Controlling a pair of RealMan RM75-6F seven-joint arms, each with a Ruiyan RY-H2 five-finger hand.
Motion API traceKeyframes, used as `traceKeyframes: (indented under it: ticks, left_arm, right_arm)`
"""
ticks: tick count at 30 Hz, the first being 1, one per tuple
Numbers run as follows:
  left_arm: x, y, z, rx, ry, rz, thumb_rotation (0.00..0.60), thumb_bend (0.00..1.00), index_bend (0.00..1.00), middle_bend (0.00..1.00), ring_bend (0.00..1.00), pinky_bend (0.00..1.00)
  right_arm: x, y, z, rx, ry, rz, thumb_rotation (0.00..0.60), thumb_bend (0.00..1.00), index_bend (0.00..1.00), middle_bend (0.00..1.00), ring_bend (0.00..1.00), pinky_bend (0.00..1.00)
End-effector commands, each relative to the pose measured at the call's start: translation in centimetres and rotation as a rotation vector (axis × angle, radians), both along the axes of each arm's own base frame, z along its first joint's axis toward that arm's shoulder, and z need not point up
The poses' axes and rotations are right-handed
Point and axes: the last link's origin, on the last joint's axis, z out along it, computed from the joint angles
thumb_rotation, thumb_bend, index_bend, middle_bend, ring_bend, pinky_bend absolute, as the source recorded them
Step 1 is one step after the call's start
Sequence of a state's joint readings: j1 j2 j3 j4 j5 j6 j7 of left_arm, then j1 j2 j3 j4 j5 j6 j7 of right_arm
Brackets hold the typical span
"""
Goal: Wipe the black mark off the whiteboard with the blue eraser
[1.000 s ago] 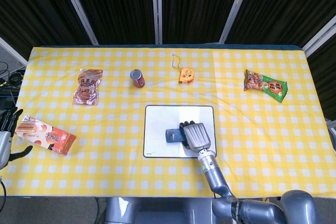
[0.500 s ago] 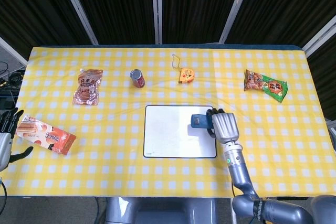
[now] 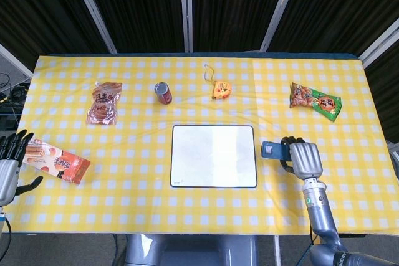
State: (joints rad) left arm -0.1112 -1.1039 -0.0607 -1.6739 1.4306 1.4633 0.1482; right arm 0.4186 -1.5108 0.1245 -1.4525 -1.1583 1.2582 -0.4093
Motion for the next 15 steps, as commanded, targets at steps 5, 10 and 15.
traceKeyframes:
  ticks: [5,10,15]
  left_arm:
    - [0.0,0.0,-0.3,-0.012,0.003,0.004,0.6,0.18,0.0,0.0,0.0,0.0]
    - [-0.1,0.1,-0.2,-0.01,0.002,0.007,0.6,0.18,0.0,0.0,0.0,0.0]
    - [-0.2,0.1,-0.2,-0.012,0.001,0.007,0.6,0.18,0.0,0.0,0.0,0.0]
  right_arm:
    - [-1.2,0.3,-1.1,0.065,-0.001,-0.038,0.6,0.23,0.51,0.39,0.4,0.33]
    - [-1.5,0.3,-1.3,0.071,0.028,-0.04,0.6,0.17,0.18,0.07,0.06,0.09]
    - [-1.7,0.3,-0.7,0.05,0.037,-0.037,0.6,0.15,0.04,0.0,0.0,0.0]
